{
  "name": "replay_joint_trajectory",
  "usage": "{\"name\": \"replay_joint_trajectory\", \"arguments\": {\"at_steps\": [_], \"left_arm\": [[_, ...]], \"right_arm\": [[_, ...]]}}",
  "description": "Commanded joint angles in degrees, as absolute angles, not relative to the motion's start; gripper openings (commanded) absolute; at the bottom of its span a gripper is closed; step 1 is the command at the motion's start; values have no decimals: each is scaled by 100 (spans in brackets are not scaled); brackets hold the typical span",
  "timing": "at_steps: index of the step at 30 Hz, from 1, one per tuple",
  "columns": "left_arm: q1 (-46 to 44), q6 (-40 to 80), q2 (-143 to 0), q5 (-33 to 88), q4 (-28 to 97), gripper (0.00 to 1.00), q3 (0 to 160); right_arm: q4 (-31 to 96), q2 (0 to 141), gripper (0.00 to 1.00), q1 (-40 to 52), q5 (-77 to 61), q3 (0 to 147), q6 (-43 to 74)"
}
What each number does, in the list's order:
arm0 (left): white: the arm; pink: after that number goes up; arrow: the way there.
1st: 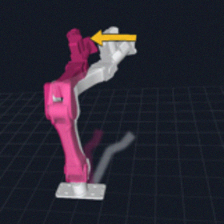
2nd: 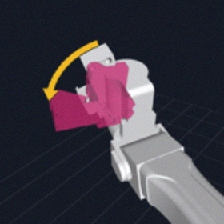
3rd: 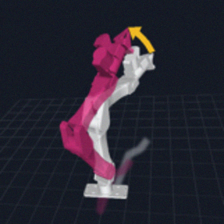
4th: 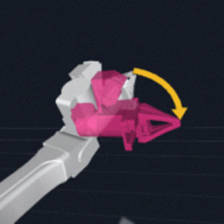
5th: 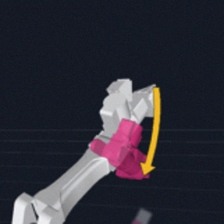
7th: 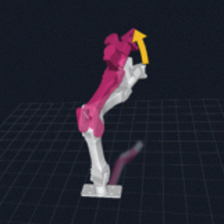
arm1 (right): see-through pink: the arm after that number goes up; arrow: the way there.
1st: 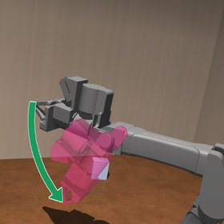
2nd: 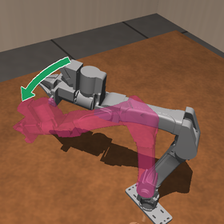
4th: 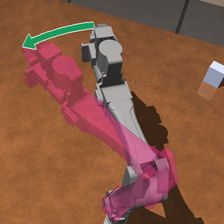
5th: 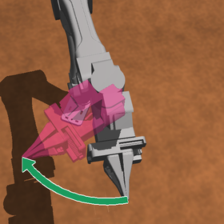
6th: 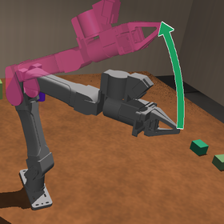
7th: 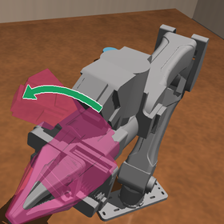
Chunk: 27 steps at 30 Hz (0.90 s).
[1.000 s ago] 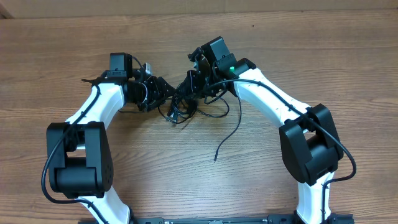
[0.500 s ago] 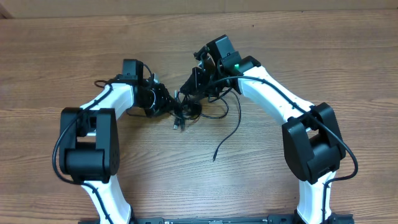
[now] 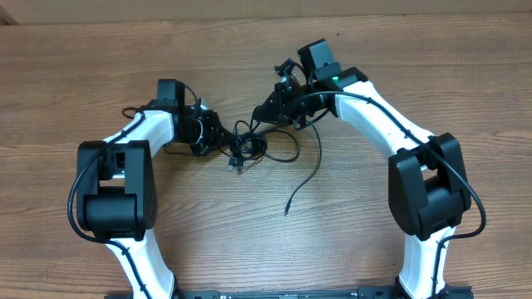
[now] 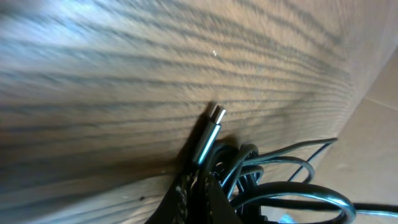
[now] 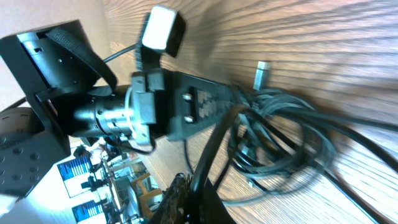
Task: Untangle cables
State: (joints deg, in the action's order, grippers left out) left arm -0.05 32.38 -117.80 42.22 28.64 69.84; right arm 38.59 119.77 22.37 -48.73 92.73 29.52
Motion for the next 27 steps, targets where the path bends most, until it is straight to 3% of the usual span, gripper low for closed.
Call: {"name": "replay_joint_trajectory", "arguments": {"at_steps": [1, 10, 21, 27], "left_arm": [[290, 2823, -11957, 4167, 2858, 4, 6993], [523, 2174, -11957, 5162, 2556, 4, 6993], [521, 1236, -11957, 6851, 2106, 4, 6993], [519, 976, -11957, 7185, 2027, 4, 6993]], "right_arm": [[4018, 11937, 4, 1977, -4956, 9382, 2685], [5186, 11939, 4, 1992, -3142, 9349, 2687], [5100, 11939, 4, 2488, -2818, 9002, 2692], [5116, 11950, 4, 2840, -2519, 8993, 2692]]}}
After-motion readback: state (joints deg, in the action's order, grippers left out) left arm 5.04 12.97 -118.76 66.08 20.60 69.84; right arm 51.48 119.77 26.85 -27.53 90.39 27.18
